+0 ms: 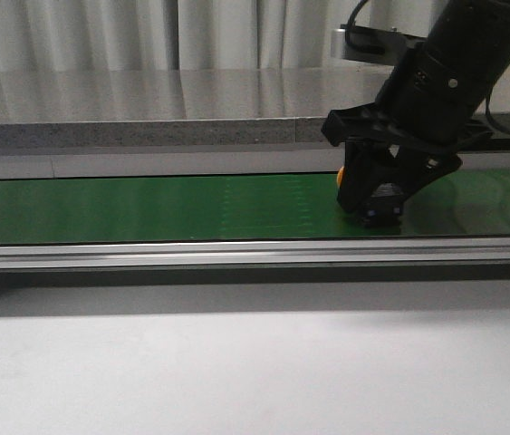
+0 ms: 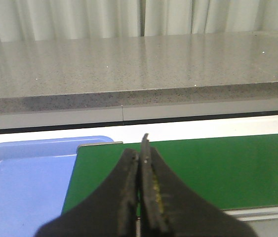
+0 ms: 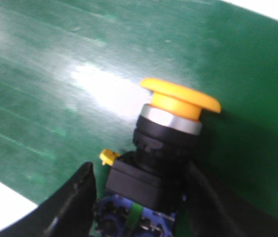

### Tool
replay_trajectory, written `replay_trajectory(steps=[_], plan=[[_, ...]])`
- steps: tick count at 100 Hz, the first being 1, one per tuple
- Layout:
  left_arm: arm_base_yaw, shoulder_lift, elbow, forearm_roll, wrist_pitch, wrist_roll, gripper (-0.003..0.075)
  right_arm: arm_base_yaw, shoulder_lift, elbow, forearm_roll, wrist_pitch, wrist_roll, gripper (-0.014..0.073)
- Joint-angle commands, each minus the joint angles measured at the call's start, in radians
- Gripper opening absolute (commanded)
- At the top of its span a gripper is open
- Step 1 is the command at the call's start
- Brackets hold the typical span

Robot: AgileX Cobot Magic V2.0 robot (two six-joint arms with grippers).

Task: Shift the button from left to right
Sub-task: 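Lower the right gripper onto the button and close on its base, then lift the button with the right gripper and carry it over the green tray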

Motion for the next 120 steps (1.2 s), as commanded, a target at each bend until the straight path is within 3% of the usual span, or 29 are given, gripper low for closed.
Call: replay_trajectory(steps=[1,18,33,72,120], plan=[[-0.005,0.005,-0.029,-0.010,-0.069,-0.002,-0.0020,-0.003,-0.053,-0.054,-0.002,0.018,-0.008,0.0192],[-0.005,0.005,-0.029,-0.010,-0.069,-0.002,-0.0020,-0.019,-0.087,-0.166,-0.097,0.131,0.006,0.0192],[-0.005,0.005,-0.029,-0.010,-0.069,-0.002,-0.0020,-0.119,-0.131,-0.241,-0.172,0.205,0.011,0.0192],[-0.005,0.005,-0.029,-0.010,-0.068,-0.002,-0.0020,-0.543,-0.116,-0.251,-0.196,0.159,-0.037,0.0192],[-0.005,0.005,-0.029,-0.010,-0.067,-0.002,-0.0020,-0.759,0.048,-0.249,-0.200,0.152,-0.121,0.0192]])
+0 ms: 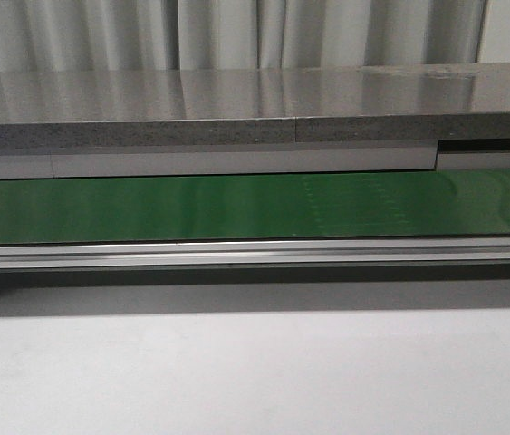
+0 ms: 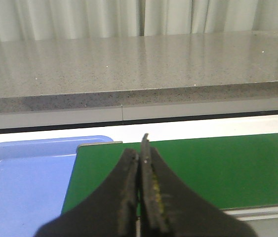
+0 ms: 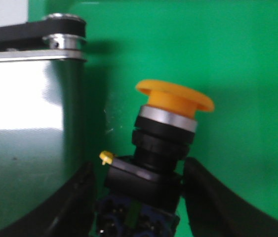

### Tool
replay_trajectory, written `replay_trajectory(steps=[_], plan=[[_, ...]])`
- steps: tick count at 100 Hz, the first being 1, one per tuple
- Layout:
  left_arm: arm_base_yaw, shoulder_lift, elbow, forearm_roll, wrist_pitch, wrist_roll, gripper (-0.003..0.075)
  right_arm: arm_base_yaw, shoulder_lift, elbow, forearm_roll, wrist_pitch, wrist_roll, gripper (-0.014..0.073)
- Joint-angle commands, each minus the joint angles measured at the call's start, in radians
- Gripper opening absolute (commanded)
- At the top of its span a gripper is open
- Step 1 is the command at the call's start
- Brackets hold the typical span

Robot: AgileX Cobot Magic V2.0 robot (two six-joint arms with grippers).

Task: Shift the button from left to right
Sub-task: 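Lift the button with the right gripper and carry it over the green tray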

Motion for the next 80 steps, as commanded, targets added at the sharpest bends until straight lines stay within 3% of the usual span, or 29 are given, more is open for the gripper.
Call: replay_trajectory(steps=[1,70,80], plan=[[-0.005,0.005,-0.029,-0.010,-0.068,-0.002,-0.0020,-0.025,-0.031,-0.031,0.005,-0.025,-0.018,0.0192],[-0.005,0.005,-0.029,-0.010,-0.068,-0.002,-0.0020,-0.035,0.053,-0.029,0.041,0.045,-0.038,0.0195],[-0.005,0.005,-0.029,-0.010,-0.068,-0.002,-0.0020,-0.035,0.053,-0.029,0.041,0.052,-0.038,0.0239]])
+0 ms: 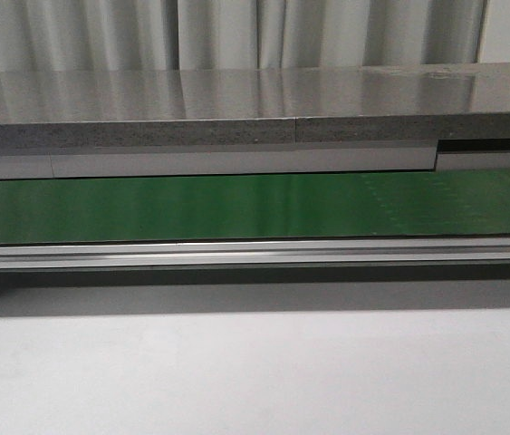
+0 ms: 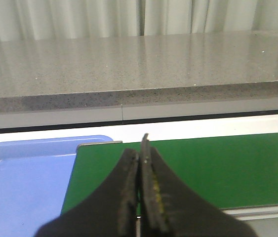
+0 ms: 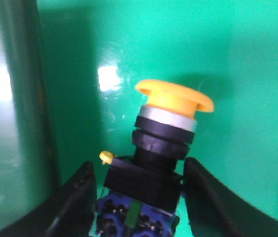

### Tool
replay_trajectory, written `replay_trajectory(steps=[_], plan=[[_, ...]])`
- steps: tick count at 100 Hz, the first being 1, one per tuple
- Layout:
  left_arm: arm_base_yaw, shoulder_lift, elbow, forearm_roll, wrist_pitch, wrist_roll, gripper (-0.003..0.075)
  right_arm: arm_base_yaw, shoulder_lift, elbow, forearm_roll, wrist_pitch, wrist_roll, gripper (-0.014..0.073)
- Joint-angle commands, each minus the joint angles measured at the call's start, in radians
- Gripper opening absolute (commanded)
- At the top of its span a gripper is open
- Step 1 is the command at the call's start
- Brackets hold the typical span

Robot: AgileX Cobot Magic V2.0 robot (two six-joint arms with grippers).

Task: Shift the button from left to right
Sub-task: 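Lift the button with the right gripper and carry it over the green tray, then lower the button into the green tray and open the right gripper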

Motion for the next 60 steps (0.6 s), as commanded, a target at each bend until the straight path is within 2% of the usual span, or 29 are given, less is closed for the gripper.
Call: replay_trajectory(steps=[1,22,43,60], plan=[[-0.005,0.005,-0.029,-0.010,-0.068,-0.002,-0.0020,-0.005,-0.055,-0.029,0.017,-0.005,-0.008,0.0251],[-0.005,0.005,-0.029,-0.010,-0.068,-0.002,-0.0020,-0.005,-0.055,-0.029,0.023,-0.003,-0.008,0.0473],[-0.005,0.005,-0.029,-0.010,-0.068,-0.002,-0.0020,-0.005,-0.056,-0.031,-0.002,-0.002,0.001,0.0490],[-0.005,0.005,-0.029,-0.010,-0.068,-0.002,-0.0020,-0.005,-0.112,-0.031,-0.073,-0.035,0.094,0.0490]])
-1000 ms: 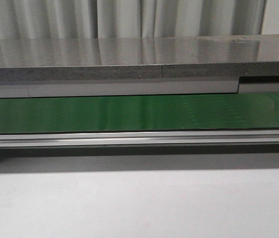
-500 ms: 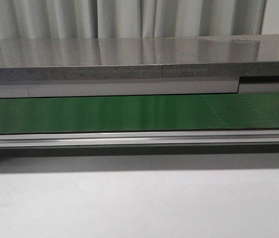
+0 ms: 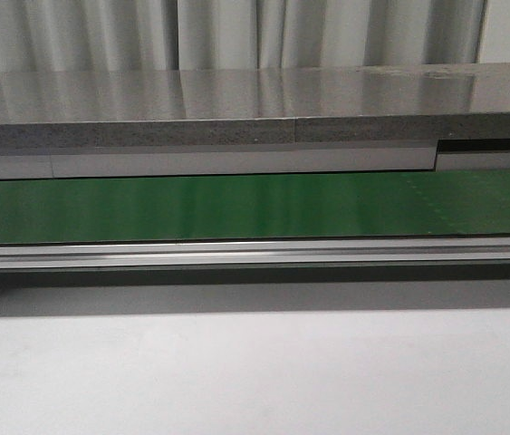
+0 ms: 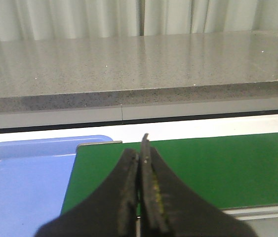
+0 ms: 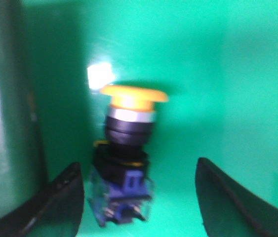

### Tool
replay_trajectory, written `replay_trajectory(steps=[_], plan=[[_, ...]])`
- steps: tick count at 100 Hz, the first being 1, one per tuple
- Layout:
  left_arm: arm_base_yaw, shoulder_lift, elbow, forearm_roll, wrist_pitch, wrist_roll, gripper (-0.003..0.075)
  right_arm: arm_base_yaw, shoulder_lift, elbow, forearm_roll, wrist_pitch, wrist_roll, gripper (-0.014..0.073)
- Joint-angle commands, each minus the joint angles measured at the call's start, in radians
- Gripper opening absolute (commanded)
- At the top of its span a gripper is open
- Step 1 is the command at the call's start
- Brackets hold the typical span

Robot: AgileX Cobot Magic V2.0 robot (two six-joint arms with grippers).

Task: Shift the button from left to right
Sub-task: 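Lower the button into the green tray and open the right gripper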

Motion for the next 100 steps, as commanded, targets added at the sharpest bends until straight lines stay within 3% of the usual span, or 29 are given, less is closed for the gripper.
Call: replay_trajectory(steps=[1,22,47,76,100], plan=[[-0.005,0.005,-0.029,-0.010,-0.070,-0.002,-0.0020,-0.005,-0.105,-0.031,-0.027,-0.038,0.040,0.0490],[-0.005,0.005,-0.029,-0.010,-0.070,-0.002,-0.0020,0.015,-0.259,-0.031,0.037,-0.108,0.040,0.0490],[-0.005,0.005,-0.029,-0.010,-0.070,-0.002,-0.0020,0.114,-0.460,0.026,0.128,-0.191,0.018,0.0489],[-0.005,0.005,-0.029,-0.010,-0.070,-0.002,-0.0020,0.265,-0.798,0.362,0.138,-0.406,0.018,0.0488],[-0.005,0.005,-0.029,-0.010,-0.070,-0.002,-0.0020,0.293,-1.134,0.689,0.152,-0.519,0.018,0.0488]])
